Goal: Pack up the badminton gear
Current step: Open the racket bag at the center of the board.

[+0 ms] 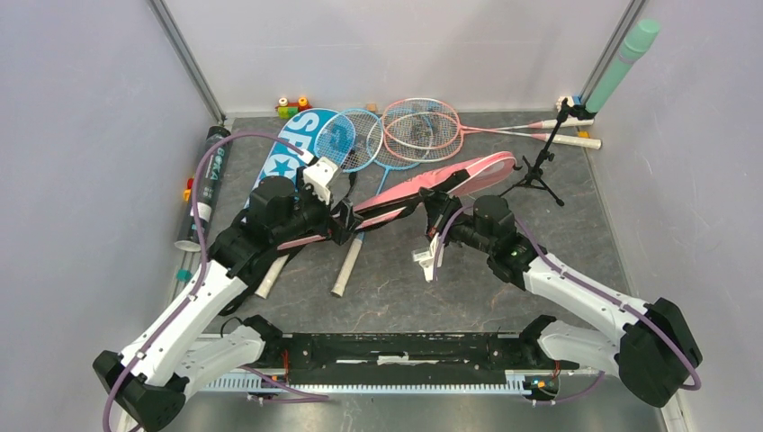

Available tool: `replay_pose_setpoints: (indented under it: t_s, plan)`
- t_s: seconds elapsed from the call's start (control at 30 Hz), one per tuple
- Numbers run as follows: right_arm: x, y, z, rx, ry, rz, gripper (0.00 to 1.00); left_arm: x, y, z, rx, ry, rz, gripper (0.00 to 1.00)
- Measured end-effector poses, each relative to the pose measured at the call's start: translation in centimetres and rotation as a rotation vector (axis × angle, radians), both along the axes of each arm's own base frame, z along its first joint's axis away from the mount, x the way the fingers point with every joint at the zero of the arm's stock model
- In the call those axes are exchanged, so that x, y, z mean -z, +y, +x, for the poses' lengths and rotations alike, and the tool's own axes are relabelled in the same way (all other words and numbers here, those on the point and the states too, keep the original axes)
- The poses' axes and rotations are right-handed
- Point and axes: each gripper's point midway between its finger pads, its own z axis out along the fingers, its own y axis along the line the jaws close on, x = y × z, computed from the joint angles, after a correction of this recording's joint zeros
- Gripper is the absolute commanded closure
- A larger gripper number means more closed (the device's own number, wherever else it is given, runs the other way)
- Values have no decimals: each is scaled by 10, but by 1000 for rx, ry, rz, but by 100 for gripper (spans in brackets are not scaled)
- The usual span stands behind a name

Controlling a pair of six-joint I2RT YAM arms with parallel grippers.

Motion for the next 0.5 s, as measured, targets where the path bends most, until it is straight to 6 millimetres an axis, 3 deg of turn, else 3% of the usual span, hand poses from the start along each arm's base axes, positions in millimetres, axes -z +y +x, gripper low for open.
replay_pose_setpoints:
  t_s: [0.1, 0.23, 0.37, 0.5]
  plan:
    - [5, 0, -5, -16, 5, -5, 100, 4, 9, 5, -47, -18, 28, 1]
    - [9, 0, -8, -25, 10, -10, 100, 30, 20, 15, -108, 7, 110, 2]
    - [11, -1, -10, -28, 13, -17, 100, 60, 28, 16, -123, 41, 187, 11]
    - [13, -2, -14, -41, 14, -16, 100, 69, 30, 18, -126, 55, 217, 15]
